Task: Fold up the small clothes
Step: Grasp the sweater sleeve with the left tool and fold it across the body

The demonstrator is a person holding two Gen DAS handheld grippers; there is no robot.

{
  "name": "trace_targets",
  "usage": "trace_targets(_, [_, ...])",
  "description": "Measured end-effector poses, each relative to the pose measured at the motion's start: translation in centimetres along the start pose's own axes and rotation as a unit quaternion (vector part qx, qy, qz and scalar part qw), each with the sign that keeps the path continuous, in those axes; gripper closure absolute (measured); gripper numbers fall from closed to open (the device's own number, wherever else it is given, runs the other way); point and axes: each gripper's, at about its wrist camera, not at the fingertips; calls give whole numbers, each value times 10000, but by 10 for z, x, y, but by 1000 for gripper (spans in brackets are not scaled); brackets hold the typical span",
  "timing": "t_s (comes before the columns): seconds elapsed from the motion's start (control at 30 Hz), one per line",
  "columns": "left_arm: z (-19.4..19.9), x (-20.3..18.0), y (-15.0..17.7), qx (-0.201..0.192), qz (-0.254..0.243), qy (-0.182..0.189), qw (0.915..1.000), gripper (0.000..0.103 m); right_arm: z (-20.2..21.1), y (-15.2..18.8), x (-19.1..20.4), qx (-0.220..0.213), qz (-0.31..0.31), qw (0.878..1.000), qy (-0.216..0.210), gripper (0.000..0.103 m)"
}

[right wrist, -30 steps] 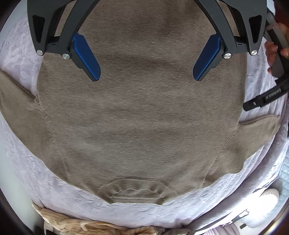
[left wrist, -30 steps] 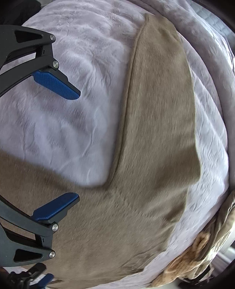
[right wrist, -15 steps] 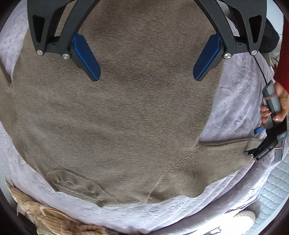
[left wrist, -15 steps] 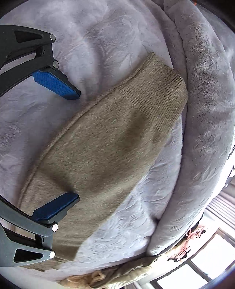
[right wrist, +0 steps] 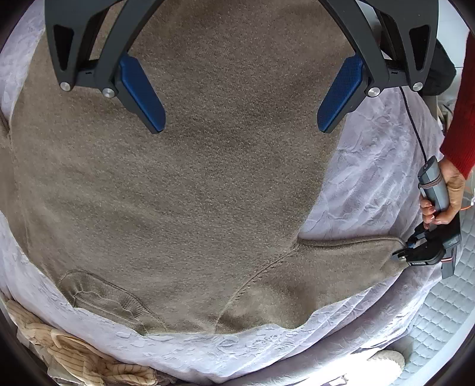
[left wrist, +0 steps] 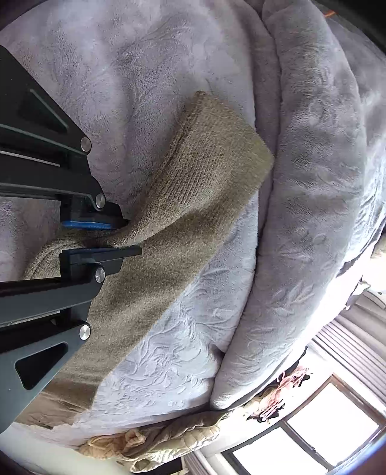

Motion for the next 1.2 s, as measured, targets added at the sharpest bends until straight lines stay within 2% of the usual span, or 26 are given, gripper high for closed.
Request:
trace_targets(0.17, [44,-39,6,-259,-485,577,9968,93,9,8,-13,-137,-130,9998,-77,1])
trace_targets(0.3, [81,-100,19,-384,-1122,1168,9861,93,16,14,-32,-221,-339,9991,-83,1])
trace_targets(0.4, [102,-154,38,-337,-1558,1679,9728,93,25,20,-50,-328,-532,9980,-56,1])
trace_targets(0.53, [113,-236,80,-20,-2150,2362,9476,93,40,30,-84,-497,-859,9951,41,1])
trace_targets(0.73, [113,-325,176,680,-2918,2794,9122,93,55,52,-148,-637,-1543,9856,276,1])
trace_targets(0.87, [97,-348,236,1196,-3305,2775,8941,93,56,68,-185,-610,-1938,9783,400,1])
trace_targets(0.9, [92,-354,253,1293,-3461,2659,8904,93,55,73,-195,-590,-2039,9762,436,1])
trace_targets(0.97, [84,-359,278,1354,-3691,2377,8882,92,53,79,-207,-544,-2179,9733,476,1])
trace_targets(1.03, [77,-360,294,1381,-3900,2078,8864,72,52,84,-217,-520,-2286,9709,492,1])
trace_targets(1.07, [73,-362,299,1377,-3969,1943,8864,45,53,86,-222,-520,-2321,9701,493,1])
trace_targets(1.1, [71,-364,299,1307,-3988,1841,8888,35,53,87,-226,-522,-2344,9694,507,1])
trace_targets(1.13, [74,-363,300,1223,-4014,1802,8896,35,54,87,-228,-527,-2354,9691,521,1])
trace_targets(1.2, [80,-361,295,1235,-4131,1753,8851,35,55,86,-233,-550,-2363,9686,548,1])
Point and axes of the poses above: each gripper's, at about its wrist camera, not at the fingertips, and z roughly against the way its jaws point, x to its left, y to its underside, and after that the axes turned 3 degrees about -x, right-handed
